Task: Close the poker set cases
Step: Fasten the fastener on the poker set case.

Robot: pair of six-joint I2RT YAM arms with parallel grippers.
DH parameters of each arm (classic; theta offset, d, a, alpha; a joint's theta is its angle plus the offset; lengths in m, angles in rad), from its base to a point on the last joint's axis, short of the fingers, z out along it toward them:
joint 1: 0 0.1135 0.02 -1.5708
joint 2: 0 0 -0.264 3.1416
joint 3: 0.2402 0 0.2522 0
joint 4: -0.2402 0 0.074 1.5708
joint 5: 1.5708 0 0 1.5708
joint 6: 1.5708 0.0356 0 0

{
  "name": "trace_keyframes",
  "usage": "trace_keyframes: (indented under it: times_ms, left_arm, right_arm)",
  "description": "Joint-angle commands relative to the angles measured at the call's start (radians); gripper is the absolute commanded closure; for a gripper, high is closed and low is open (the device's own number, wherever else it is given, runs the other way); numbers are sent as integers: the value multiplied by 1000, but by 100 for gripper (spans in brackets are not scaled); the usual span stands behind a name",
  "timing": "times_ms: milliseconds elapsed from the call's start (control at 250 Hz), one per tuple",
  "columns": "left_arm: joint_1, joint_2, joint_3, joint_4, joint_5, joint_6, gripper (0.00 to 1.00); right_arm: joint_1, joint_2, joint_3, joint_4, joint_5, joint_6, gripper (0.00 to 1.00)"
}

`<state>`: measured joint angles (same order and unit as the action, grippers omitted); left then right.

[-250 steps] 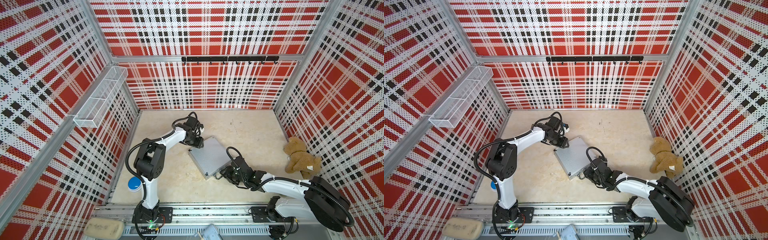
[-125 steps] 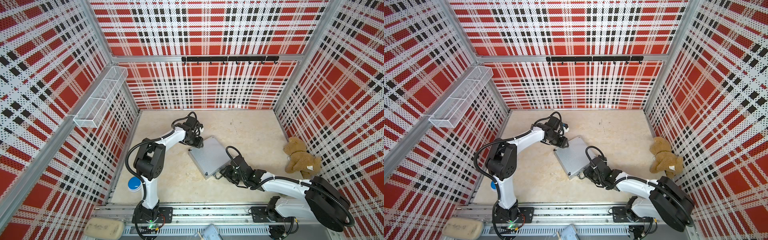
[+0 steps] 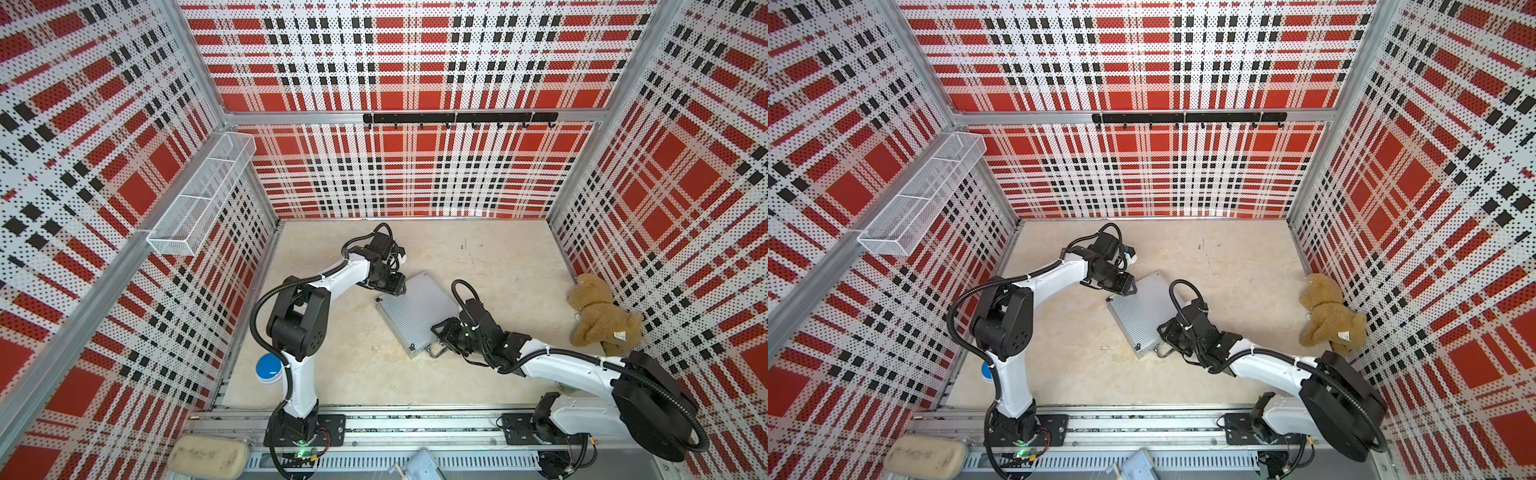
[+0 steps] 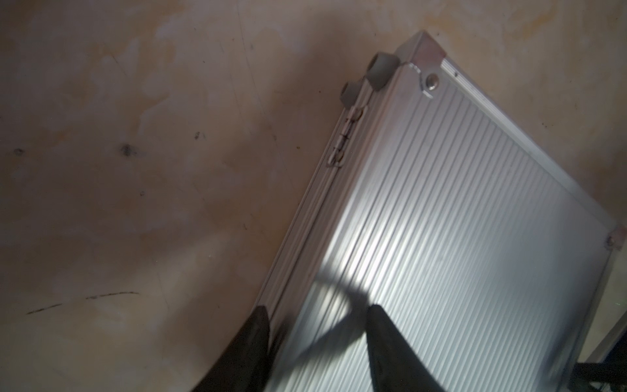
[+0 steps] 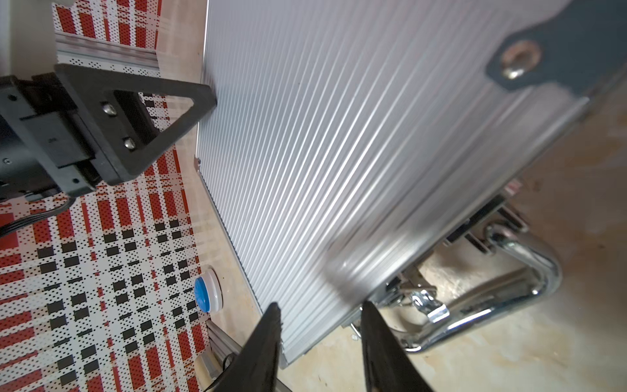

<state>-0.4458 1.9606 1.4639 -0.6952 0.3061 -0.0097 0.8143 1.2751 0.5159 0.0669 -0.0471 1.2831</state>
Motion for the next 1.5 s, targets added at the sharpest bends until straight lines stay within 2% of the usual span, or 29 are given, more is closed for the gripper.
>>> trace_keyframes:
  times_ms: [0,188,348,512,708,1493]
  left_arm:
    - [-3,31,-26,-41,-13,13,51]
    - [-3,32,-25,-41,-12,14,51]
    - [-3,32,-25,-43,-15,13,51]
    - [-2,33,-25,-43,-15,14,51]
    - [-1,38,-22,-43,-13,13,51]
    - [6,52,-15,-46,3,10,52]
  right_arm:
    - [4,18,30,67,7,-6,60]
    - [4,-48,36,-78,22,-26,61]
    - [6,-106,15,-176,15,-23,68]
    - [6,-119,-14,-184,12,-9,75]
    - [6,-51,-13,-147,-19,2,89]
    - [-12,52,-19,-118,7,62,90]
